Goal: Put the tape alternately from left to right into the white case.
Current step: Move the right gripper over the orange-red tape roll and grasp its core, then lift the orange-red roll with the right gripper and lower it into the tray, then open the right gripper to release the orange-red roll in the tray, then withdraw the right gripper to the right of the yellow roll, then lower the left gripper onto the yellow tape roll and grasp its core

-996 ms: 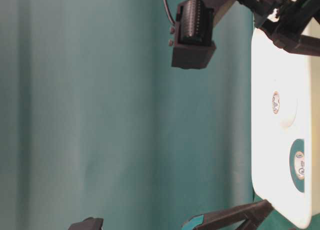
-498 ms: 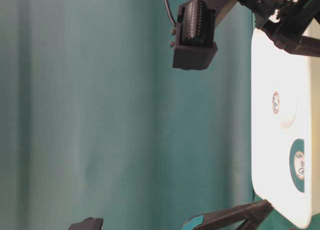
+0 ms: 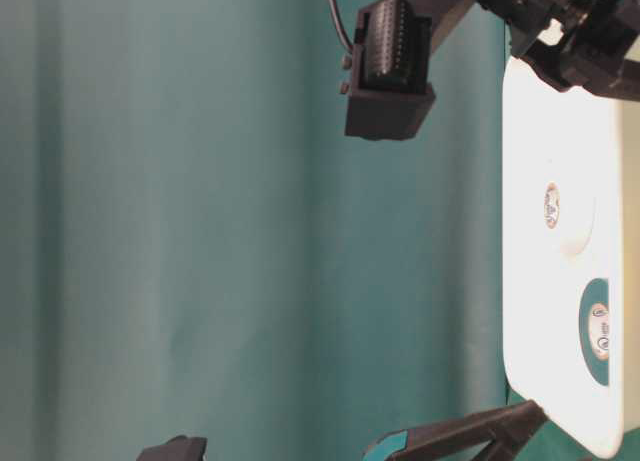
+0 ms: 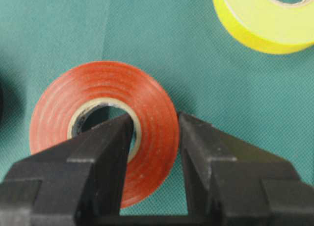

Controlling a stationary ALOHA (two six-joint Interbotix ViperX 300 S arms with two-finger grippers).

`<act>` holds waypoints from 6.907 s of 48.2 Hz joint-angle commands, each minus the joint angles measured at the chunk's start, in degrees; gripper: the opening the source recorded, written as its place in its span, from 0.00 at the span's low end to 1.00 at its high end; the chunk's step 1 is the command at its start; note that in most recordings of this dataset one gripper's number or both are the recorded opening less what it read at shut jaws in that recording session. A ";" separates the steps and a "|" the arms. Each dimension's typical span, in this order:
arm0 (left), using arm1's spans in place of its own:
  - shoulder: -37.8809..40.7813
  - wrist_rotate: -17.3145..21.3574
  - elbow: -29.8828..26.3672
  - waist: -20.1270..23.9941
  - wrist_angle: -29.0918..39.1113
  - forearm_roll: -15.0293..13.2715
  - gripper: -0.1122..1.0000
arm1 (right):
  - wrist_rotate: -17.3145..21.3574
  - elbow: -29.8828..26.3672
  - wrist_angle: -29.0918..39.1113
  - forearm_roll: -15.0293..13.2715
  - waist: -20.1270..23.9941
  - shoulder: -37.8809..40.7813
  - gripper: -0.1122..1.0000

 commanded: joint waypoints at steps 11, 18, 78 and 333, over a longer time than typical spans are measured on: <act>-0.62 0.00 -0.79 -0.18 -0.35 -0.09 0.93 | 0.18 -1.14 -0.18 -0.18 0.09 -1.93 0.12; -0.62 0.00 -0.79 -0.18 -0.35 -0.09 0.93 | 0.26 -1.23 1.85 -0.09 0.70 -4.75 0.12; -0.62 0.00 -0.62 -0.18 -0.35 -0.09 0.93 | 1.85 -4.13 8.96 -0.35 -11.34 -11.16 0.12; 14.15 0.62 -10.55 0.88 0.18 0.09 0.92 | 1.23 2.90 4.48 -3.34 -5.19 -16.61 0.86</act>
